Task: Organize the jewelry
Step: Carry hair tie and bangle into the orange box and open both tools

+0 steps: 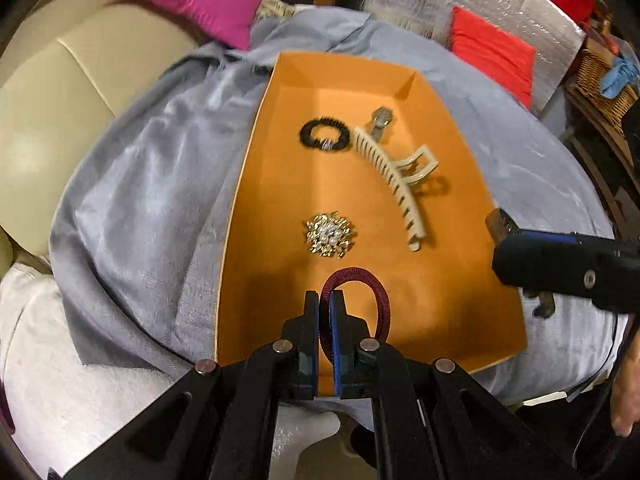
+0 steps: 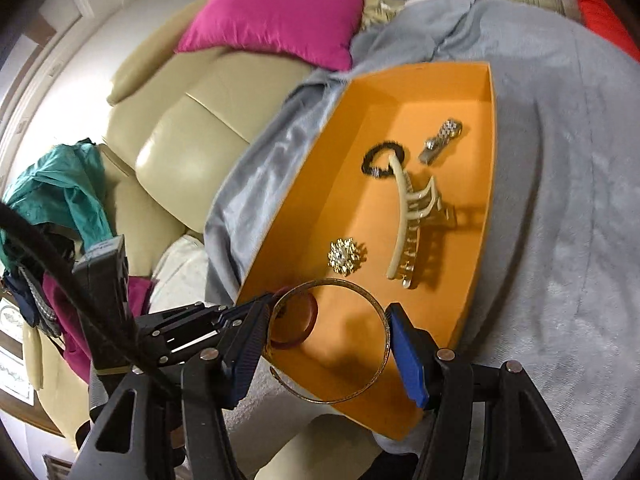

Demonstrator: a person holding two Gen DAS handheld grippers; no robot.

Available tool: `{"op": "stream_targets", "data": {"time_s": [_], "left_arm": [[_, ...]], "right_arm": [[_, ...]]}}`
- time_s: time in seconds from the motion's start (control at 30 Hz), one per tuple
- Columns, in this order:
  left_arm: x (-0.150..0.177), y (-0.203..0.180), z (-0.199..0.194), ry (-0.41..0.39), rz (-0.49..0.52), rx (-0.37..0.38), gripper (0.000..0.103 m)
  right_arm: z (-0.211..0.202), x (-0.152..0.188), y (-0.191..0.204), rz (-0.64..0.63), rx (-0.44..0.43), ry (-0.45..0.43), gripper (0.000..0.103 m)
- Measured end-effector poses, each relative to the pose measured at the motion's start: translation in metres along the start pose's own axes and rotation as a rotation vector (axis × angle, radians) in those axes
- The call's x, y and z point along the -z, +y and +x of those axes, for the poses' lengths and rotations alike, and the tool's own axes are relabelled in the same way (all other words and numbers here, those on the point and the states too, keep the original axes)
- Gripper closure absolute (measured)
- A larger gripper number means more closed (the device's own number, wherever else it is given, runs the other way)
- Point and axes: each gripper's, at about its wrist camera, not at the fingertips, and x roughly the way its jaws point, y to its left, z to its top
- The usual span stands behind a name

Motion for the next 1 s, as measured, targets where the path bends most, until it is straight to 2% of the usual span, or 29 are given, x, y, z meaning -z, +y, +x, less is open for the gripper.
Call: {"op": "stream_targets", "data": {"time_s": [0.23,0.4,0.7,1.0], "left_arm": [[-0.004,0.010,0.022,0.084,-0.046,-0.019,0.098],[-0.003,0.018,0.032,0.116,-0.076,-0.017,0.098],[-0.005,0.023,0.031,0.123,-0.092,-0.014,0.098],[-0.005,0.027,0.028,0.135,-0.100,-0.011,0.098]], "right_arm": [[0.032,-0.003,-0.003,0.032,0.049,0.102,0.040],[0.051,-0.003,0.000,0.027,0.096,0.153,0.040],[0.071,-0.006,0.005,-0.008,0.213,0.206,0.040],[0.076,-0.007,0.006,-0.041,0.265,0.253,0.039]]}}
